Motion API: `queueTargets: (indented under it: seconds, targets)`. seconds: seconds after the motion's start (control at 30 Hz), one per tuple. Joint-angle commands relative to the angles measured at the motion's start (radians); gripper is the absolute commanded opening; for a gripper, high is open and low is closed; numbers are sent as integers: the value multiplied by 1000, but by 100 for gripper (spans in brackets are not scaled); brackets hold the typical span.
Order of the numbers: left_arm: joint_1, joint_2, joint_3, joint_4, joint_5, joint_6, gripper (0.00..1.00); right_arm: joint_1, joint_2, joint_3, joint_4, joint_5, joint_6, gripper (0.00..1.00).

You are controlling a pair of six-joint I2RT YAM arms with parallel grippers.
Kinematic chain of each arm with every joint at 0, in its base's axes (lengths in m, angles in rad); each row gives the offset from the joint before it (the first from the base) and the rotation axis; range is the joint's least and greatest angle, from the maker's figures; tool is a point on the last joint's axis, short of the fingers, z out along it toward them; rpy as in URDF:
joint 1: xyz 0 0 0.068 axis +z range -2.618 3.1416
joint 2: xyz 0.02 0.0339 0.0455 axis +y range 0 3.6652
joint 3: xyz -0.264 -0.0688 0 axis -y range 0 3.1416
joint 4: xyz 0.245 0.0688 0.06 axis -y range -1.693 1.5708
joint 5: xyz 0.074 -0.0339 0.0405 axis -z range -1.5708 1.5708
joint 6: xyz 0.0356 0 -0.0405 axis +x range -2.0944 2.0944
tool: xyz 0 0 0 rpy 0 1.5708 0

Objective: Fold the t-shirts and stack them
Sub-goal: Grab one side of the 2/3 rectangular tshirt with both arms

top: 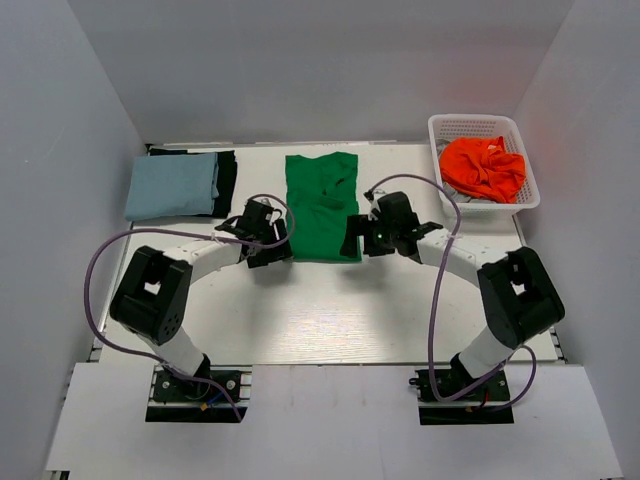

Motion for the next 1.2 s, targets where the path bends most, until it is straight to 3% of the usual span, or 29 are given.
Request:
queueTargets:
  seconds: [0.0, 0.1, 0.13, 0.33, 0.4, 0.5, 0.67, 0.97, 1.17]
  targets:
    - [-5, 29, 38, 54, 25, 41, 79, -8, 11, -35, 11, 28, 19, 90]
    - [-5, 75, 48, 63, 34, 50, 62, -9, 57, -41, 25, 4, 33, 85]
    - [-5, 85, 57, 63, 43, 50, 53, -12, 77, -39, 29, -1, 31, 83]
    - [-5, 125, 48, 83, 65, 50, 40, -9, 178, 16, 39, -7, 31, 64]
    - [-5, 149, 57, 92, 86, 59, 30, -11, 193, 21, 39, -8, 31, 56]
    - [-5, 171, 77, 72, 106, 59, 2, -9, 207, 36, 26, -7, 33, 33]
    - [-14, 96, 10, 51, 197, 59, 0, -3, 116, 27, -99, -38, 34, 0]
    - [-94, -424, -199, -31, 385, 39, 0, 9, -274, -65, -418, -168, -87, 0]
    - [-128, -616, -201, -144, 507, 27, 0, 8, -477, -32, -609, -236, -170, 0]
